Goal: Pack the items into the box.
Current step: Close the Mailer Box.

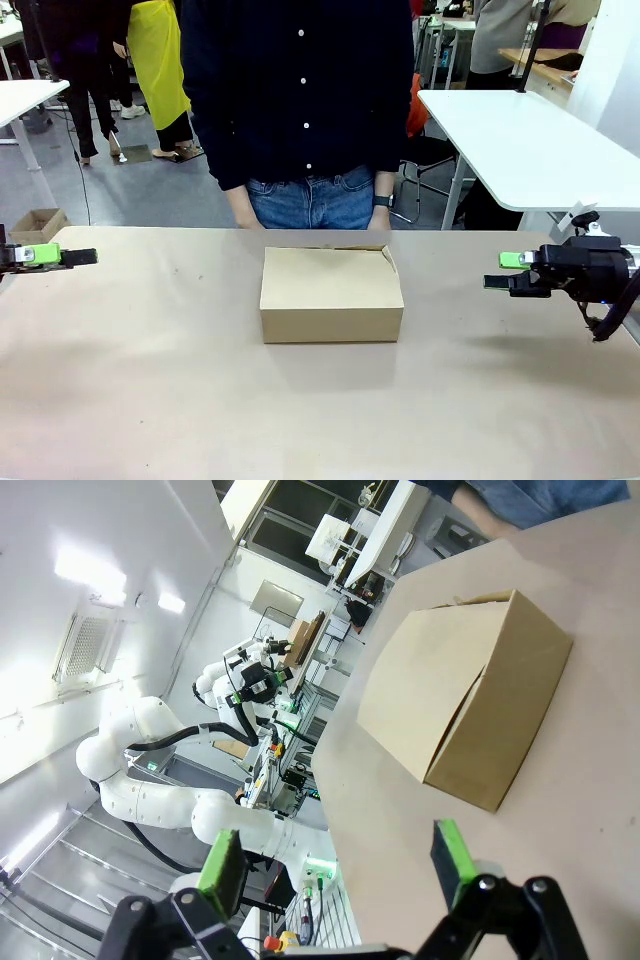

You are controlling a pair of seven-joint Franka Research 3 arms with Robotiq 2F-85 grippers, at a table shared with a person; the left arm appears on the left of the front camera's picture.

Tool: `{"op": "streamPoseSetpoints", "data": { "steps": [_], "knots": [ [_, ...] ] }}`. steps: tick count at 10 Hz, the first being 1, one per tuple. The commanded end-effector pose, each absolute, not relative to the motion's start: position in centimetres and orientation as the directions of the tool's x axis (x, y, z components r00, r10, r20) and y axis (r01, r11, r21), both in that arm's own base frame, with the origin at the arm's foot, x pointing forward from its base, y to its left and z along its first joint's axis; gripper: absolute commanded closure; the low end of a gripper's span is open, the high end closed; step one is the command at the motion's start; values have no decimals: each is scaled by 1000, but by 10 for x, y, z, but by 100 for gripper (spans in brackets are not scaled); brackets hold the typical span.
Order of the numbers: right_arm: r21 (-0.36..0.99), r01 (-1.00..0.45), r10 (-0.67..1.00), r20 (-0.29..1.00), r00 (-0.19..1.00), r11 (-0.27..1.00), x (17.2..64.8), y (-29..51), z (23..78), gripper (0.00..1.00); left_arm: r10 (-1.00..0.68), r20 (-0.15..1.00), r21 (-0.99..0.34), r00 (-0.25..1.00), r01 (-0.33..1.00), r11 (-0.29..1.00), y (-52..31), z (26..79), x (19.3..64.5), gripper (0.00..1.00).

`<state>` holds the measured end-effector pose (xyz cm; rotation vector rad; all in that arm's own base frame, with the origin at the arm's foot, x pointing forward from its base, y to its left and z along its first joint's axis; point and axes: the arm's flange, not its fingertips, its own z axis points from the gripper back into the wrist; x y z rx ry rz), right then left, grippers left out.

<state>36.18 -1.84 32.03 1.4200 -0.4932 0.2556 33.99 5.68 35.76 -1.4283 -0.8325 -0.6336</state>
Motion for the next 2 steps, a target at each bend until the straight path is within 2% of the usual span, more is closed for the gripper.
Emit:
{"op": "streamPoseSetpoints", "data": {
  "steps": [1, 2],
  "knots": [
    [876, -463, -138, 479, 867, 136, 364, -15, 323, 0, 120, 814, -577, 568, 815, 59, 57, 358, 339, 0],
    [876, -463, -138, 479, 867, 136, 364, -15, 323, 0, 120, 814, -577, 568, 815, 59, 57, 358, 339, 0]
  ]
}}
